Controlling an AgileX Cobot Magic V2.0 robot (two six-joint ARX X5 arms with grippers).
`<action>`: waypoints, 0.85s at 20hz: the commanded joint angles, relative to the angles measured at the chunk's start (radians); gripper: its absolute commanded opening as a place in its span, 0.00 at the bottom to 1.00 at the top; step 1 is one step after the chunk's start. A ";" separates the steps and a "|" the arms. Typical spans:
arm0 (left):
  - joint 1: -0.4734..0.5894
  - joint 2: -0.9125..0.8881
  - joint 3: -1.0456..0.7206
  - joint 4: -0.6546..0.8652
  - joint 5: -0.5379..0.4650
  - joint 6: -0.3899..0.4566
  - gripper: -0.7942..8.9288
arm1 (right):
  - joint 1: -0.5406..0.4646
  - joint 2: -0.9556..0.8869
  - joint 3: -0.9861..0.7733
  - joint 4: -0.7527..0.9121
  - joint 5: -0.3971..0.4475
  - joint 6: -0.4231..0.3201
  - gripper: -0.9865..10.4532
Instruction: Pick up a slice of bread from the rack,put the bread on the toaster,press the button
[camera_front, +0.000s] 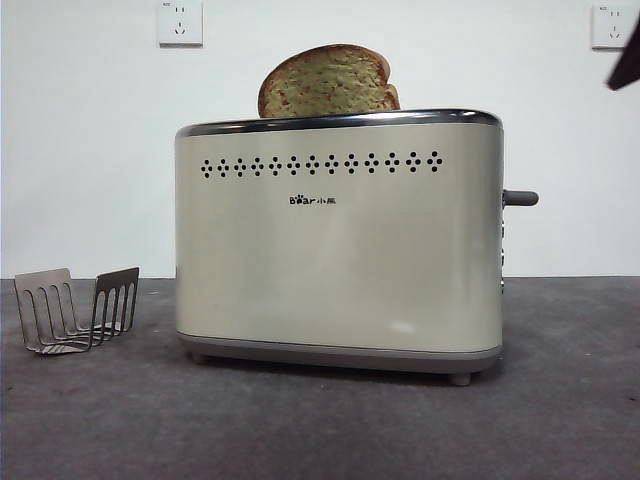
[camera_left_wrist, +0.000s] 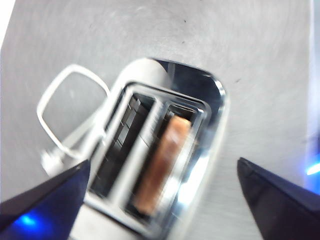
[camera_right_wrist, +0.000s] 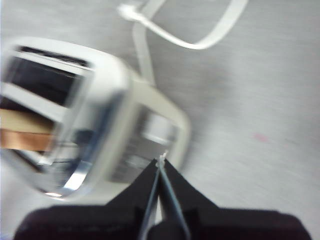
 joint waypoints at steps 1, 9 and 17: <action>-0.002 -0.040 -0.006 -0.056 0.004 -0.182 0.36 | 0.000 0.051 0.002 0.045 -0.085 0.037 0.08; -0.001 -0.173 -0.006 -0.061 0.004 -0.462 0.08 | 0.001 0.314 0.002 0.153 -0.264 0.082 0.08; -0.001 -0.274 -0.006 -0.062 0.004 -0.573 0.08 | 0.010 0.424 0.002 0.152 -0.264 0.042 0.08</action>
